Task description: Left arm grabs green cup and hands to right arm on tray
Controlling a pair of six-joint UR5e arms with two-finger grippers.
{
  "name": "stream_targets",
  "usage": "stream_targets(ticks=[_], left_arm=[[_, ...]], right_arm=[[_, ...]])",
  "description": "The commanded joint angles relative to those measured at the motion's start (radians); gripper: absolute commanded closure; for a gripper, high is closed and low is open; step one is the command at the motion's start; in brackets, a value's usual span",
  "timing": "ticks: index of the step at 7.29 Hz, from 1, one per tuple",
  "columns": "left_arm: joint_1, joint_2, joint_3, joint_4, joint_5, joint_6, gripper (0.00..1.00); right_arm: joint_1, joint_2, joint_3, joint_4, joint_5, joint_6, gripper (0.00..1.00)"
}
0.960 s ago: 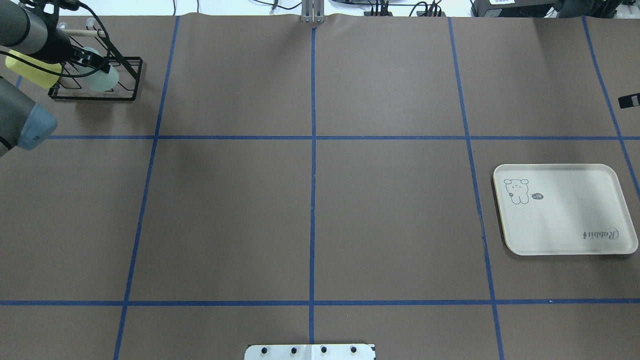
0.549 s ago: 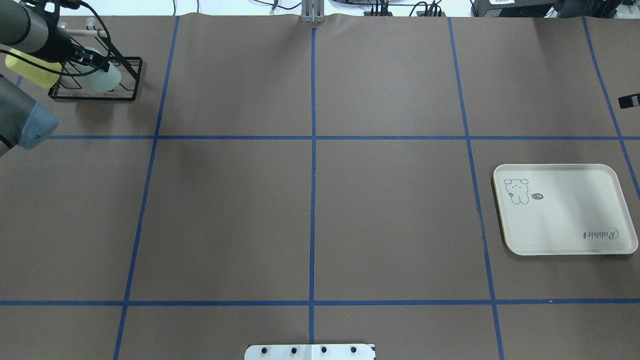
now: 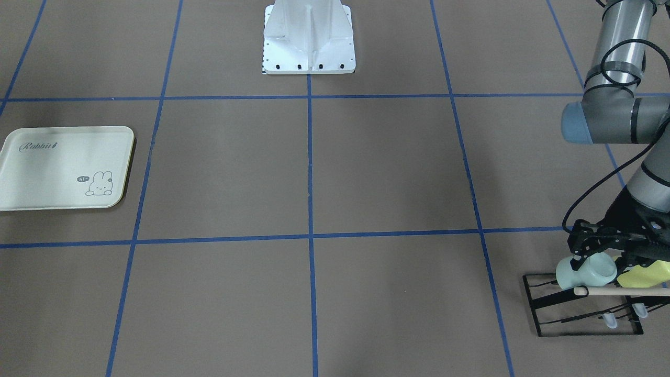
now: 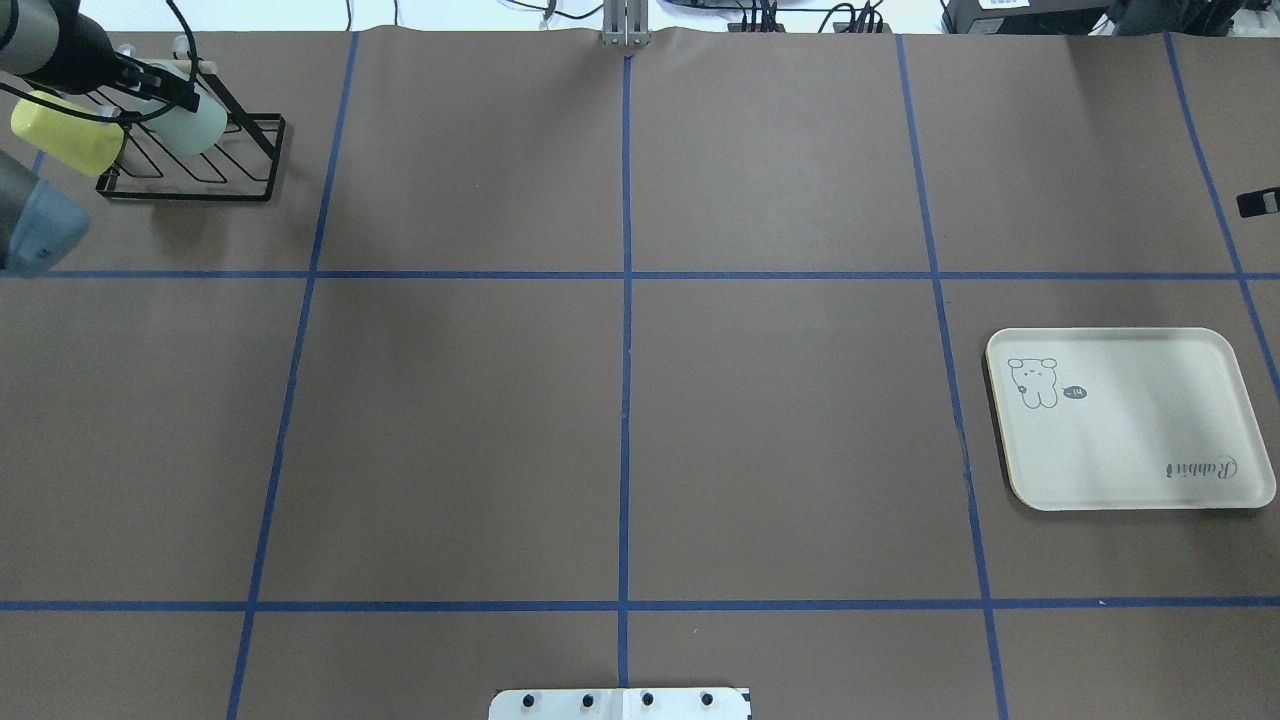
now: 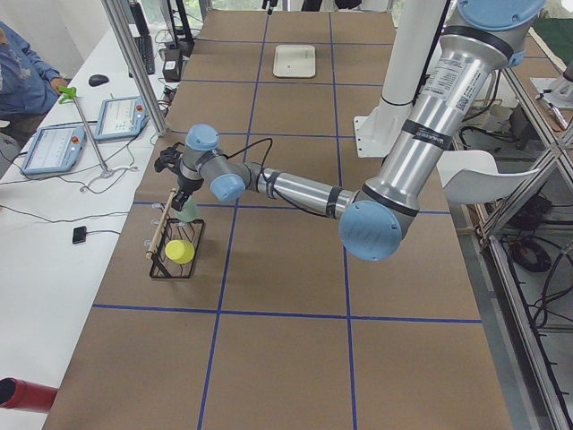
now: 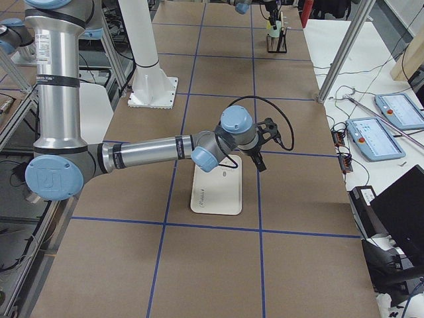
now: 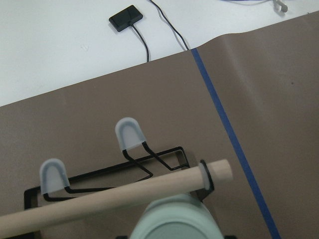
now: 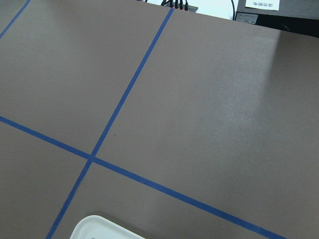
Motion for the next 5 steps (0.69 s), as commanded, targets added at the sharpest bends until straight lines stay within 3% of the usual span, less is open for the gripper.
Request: stream_targets(ticks=[1, 3, 5], left_arm=[[-0.073, 0.054, -0.097, 0.008, -0.109, 0.0, 1.0], [-0.183, 0.111, -0.205, 0.023, -0.263, -0.001, 1.0], [-0.188, 0.117, -0.346, 0.133, -0.288, -0.059, 1.0]], right_arm=[[0.0, 0.0, 0.001, 0.001, 0.0, 0.0, 0.0], [0.0, 0.0, 0.007, -0.001, 0.0, 0.0, 0.0], [0.0, 0.0, 0.011, 0.001, 0.0, 0.008, 0.0]])
